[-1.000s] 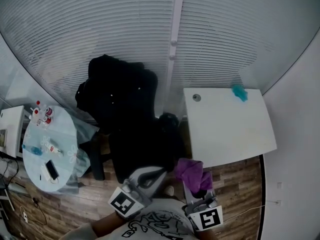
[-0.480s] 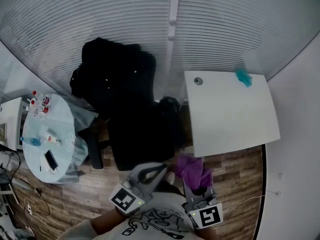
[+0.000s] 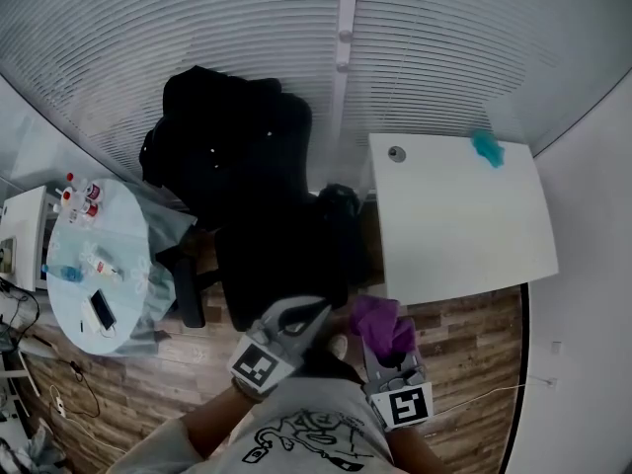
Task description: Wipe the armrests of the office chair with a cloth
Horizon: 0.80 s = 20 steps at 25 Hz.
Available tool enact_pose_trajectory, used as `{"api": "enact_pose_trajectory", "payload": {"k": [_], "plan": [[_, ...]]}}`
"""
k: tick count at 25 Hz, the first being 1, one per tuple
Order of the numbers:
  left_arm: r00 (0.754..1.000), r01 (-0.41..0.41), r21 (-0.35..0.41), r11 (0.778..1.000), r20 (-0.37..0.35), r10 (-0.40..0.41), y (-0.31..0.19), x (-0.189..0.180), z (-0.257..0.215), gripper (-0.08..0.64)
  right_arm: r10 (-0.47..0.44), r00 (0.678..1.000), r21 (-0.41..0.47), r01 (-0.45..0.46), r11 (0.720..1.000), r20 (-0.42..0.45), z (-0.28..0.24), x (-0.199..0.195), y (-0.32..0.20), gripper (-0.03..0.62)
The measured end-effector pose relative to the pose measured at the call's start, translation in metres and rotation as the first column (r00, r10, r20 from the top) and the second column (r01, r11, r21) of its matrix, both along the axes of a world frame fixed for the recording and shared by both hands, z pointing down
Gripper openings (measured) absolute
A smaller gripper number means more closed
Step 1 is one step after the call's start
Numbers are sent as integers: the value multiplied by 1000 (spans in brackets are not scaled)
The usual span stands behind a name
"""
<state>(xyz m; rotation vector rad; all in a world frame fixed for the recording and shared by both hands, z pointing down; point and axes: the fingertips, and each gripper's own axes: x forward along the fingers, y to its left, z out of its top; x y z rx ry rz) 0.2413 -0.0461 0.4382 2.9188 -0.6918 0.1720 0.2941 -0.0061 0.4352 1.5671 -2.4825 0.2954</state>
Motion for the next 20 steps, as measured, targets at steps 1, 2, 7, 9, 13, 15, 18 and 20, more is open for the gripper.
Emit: {"api": "enact_pose_trajectory", "payload": {"k": [1,2,7,9,13,15,18,20], "plan": [[1000,2,2,1000,7,-2,-4,1,6,2,2,1000,2,-2,1000,-6,6,1,-3,31],[1000,6,6,1000,15,-6,-9,1,13,2,4,1000,2,-4,1000,-12,12,2,-6,31],[999,15,-2,1000,48,-15,-27,8,57,2,0,999,-46,-2,999,-47,60,8,-14,31],[997,1,-4,1000,81,-1,-35,12,77,2,0,998,-72,-5,997,-64,76,12,-21,31],[991,-14,-4,1000,134,15,-56,24,115,2,-8,995,-114,-4,993,-104,114,20,-40,31],[984,-27,5,1000,176,26,-66,30,139,2,-9,993,-133,-7,991,-119,132,25,-49,31],[976,-37,-4,999,215,37,-83,38,172,2,-17,990,-161,-6,987,-142,158,31,-64,31],[972,-42,-19,999,231,45,-96,44,189,2,-26,987,-178,-2,984,-157,174,34,-75,31]]}}
